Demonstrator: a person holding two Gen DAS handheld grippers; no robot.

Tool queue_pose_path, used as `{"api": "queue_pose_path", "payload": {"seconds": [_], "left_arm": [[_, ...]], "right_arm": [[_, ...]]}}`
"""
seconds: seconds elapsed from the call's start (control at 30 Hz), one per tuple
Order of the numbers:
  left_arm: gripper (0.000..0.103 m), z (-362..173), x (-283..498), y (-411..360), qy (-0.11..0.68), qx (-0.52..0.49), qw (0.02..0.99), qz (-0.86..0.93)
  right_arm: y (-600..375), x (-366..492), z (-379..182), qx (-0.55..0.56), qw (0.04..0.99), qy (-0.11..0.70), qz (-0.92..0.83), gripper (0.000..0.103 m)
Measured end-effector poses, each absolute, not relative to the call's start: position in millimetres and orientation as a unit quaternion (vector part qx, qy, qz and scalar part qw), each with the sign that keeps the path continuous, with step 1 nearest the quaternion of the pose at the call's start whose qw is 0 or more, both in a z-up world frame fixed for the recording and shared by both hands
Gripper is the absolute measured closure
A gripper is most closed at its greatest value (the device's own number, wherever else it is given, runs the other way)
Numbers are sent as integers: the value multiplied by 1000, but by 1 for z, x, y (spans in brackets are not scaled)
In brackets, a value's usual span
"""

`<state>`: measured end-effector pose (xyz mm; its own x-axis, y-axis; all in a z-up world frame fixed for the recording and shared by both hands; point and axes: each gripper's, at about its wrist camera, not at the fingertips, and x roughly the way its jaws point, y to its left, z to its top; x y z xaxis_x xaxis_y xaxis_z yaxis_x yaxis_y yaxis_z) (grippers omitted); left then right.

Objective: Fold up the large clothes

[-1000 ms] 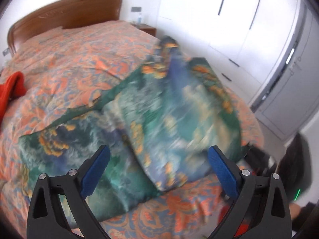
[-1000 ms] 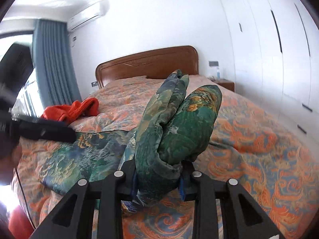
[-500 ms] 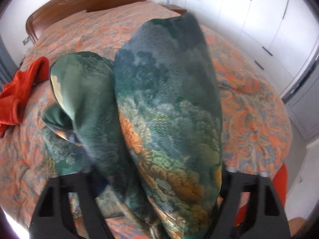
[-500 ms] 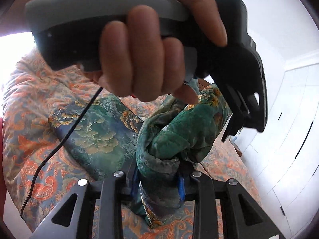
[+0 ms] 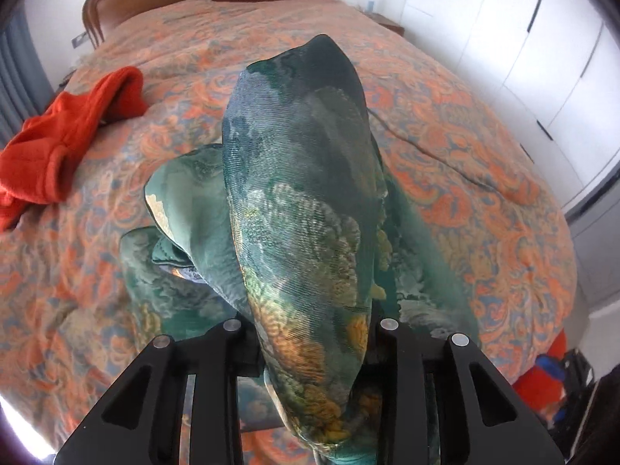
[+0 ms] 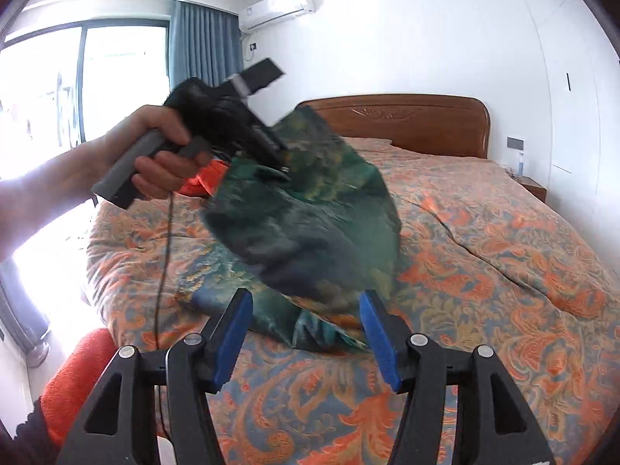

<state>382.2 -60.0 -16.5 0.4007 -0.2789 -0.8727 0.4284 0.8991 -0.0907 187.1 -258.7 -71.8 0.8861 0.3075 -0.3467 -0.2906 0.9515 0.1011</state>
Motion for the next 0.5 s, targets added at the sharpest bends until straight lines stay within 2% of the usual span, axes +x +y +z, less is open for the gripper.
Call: {"api": "queue_pose_path", "payload": {"seconds": [0.03,0.07,0.17,0.37,0.5], "left_arm": [[70,-22,386,-49,507,70,834,-205],[70,-28,390,-38,511,65,835,-196],[69,-44,394,-11,520,48,835,-173],[67,-67,404,24,530,21,834,-154],[65,-83,409,39,525,30,839,-142]], "right_arm": [[-264,195,-73,24,970,194,145,57],[-266,202,-74,29,968,202,143,62],[-267,232,-71,37,965,218,143,68],[-228,297,-62,23,955,232,185,70],[-189,342,-87,-10,936,280,211,72]]}}
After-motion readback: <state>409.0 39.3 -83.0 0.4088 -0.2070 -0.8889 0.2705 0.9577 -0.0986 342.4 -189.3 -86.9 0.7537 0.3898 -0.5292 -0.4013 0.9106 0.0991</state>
